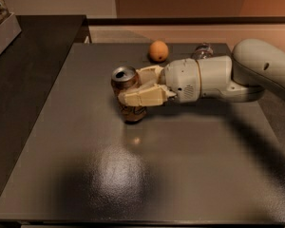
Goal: Place orange can upright
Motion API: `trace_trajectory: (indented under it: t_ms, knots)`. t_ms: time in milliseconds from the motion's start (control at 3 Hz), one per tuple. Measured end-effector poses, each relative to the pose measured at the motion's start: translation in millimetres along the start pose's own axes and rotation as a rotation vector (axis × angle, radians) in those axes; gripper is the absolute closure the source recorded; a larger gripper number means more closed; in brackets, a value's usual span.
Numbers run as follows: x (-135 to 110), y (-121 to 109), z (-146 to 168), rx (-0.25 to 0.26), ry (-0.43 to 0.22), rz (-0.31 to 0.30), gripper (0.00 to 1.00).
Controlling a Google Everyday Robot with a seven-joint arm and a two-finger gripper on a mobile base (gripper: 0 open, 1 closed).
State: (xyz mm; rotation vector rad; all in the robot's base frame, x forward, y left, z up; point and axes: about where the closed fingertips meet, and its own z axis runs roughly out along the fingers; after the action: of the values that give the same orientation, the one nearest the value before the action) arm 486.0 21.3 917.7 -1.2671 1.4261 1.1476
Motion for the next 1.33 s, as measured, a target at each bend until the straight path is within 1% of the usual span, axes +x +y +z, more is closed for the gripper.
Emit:
trace_trajectory:
  t_ms: [333, 667, 1000, 1333]
  knots:
    - [6, -3, -2, -0.009, -0.047, 0.009, 0.82]
    - [11, -6, -5, -0.015, -0.087, -0.003, 0.59]
    - [17, -6, -7, -0.026, -0.109, -0.037, 0.36]
    - [16, -5, -5, -0.030, -0.109, -0.039, 0.12]
